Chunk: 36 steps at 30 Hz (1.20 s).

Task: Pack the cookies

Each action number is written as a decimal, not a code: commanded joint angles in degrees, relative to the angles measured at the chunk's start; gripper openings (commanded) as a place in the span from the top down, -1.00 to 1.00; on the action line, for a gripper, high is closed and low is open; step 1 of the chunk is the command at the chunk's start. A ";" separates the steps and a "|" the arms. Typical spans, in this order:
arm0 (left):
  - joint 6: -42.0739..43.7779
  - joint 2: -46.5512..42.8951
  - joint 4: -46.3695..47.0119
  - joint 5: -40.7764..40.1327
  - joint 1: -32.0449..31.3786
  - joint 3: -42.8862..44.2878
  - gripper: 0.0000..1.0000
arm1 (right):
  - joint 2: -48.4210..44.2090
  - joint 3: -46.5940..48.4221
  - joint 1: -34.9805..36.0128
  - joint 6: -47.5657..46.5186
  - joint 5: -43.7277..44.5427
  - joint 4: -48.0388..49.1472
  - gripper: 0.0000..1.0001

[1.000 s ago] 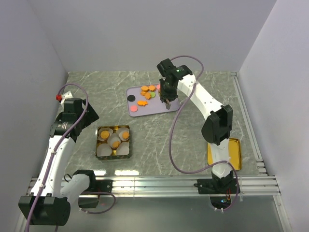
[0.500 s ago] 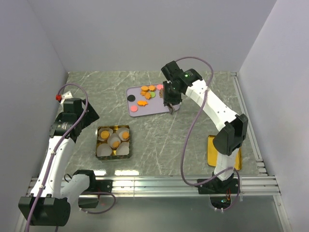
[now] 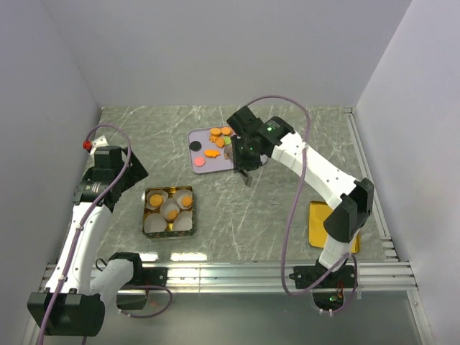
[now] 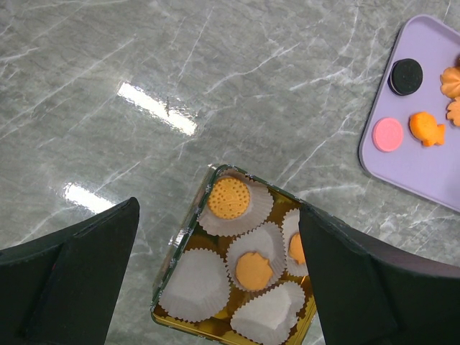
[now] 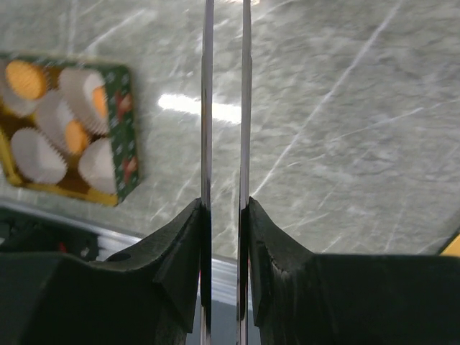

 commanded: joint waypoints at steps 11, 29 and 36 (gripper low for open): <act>0.76 -1.84 1.13 0.35 -0.11 0.19 -0.99 | -3.12 0.06 17.31 2.49 -3.46 5.18 0.66; 0.40 -3.16 1.13 -0.53 1.12 0.10 -0.98 | 4.51 2.60 29.45 -5.33 -13.31 9.75 0.78; 0.40 -3.16 1.04 -0.53 1.39 0.10 -0.96 | 9.70 6.29 31.21 -6.82 -14.63 9.14 0.78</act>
